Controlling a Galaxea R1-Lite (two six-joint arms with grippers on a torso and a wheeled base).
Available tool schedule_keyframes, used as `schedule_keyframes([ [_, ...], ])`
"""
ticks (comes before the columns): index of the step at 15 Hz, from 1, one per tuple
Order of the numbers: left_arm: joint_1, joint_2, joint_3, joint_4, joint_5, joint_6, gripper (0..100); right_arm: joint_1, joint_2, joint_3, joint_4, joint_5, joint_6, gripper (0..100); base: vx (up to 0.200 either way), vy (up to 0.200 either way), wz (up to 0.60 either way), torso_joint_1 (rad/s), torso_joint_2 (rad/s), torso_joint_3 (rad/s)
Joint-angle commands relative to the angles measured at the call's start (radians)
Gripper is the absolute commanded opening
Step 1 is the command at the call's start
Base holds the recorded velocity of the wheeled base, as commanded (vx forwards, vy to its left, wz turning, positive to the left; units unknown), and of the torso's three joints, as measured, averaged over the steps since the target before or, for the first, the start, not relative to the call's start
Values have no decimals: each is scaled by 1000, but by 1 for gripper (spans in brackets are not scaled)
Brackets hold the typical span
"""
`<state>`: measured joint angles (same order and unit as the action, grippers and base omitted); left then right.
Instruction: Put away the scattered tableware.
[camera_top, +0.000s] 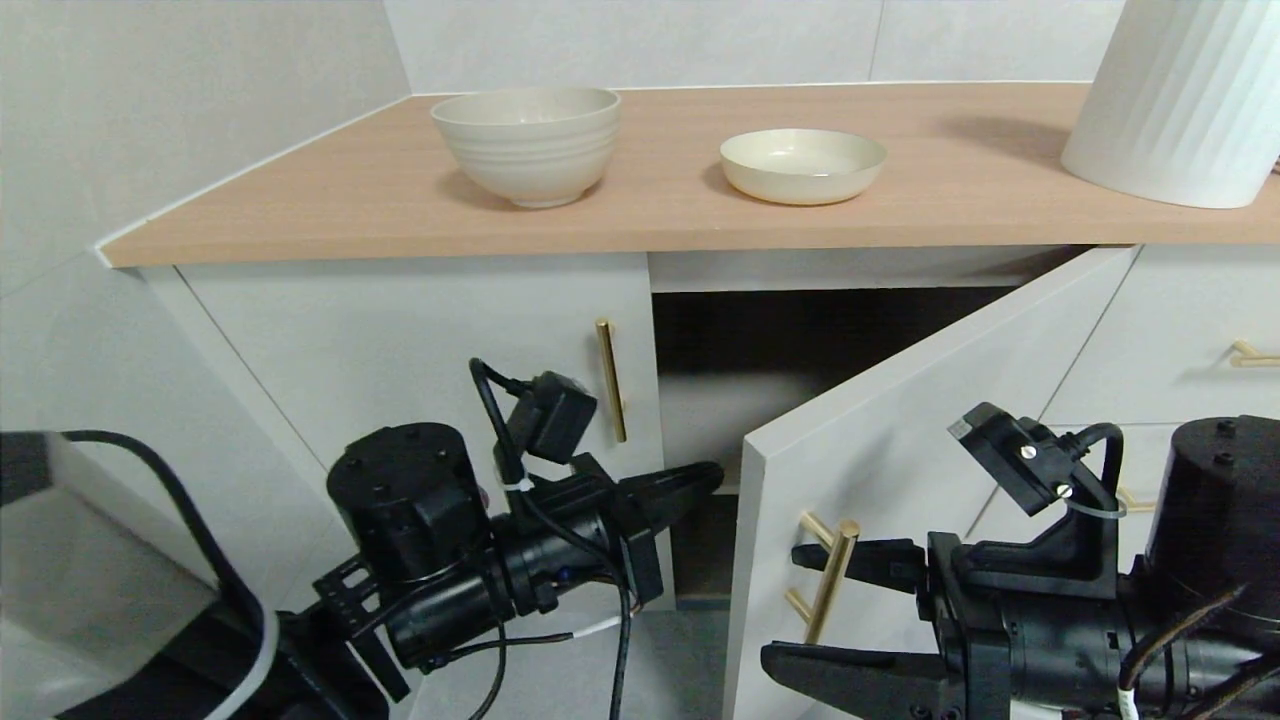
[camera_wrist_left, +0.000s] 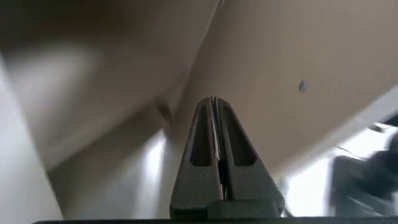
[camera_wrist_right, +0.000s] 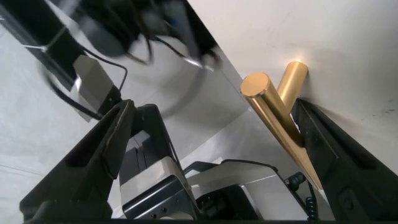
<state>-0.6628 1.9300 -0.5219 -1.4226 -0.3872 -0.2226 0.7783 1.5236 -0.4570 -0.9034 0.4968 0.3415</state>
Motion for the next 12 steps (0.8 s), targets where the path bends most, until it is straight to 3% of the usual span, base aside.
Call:
schedule_keyframes([
  [1, -26, 86, -6, -6, 1, 6, 0, -1, 0, 1, 0, -6, -1, 100, 0, 0, 0, 0, 0, 0],
  [3, -57, 90, -53, 25, -1, 6, 0, -16, 6, 3, 0, -7, -1, 100, 0, 0, 0, 0, 0, 0],
  [7, -95, 20, -118, 215, 2, 11, 0, -36, 1, 3, 0, -9, -4, 100, 0, 0, 0, 0, 0, 0],
  [10, -118, 55, -173, 215, 2, 11, 0, -59, 1, 23, 0, -30, -25, 100, 0, 0, 0, 0, 0, 0],
  [12, -118, 46, -167, 215, 2, 11, 0, -105, -17, 55, 3, -118, -102, 100, 0, 0, 0, 0, 0, 0],
])
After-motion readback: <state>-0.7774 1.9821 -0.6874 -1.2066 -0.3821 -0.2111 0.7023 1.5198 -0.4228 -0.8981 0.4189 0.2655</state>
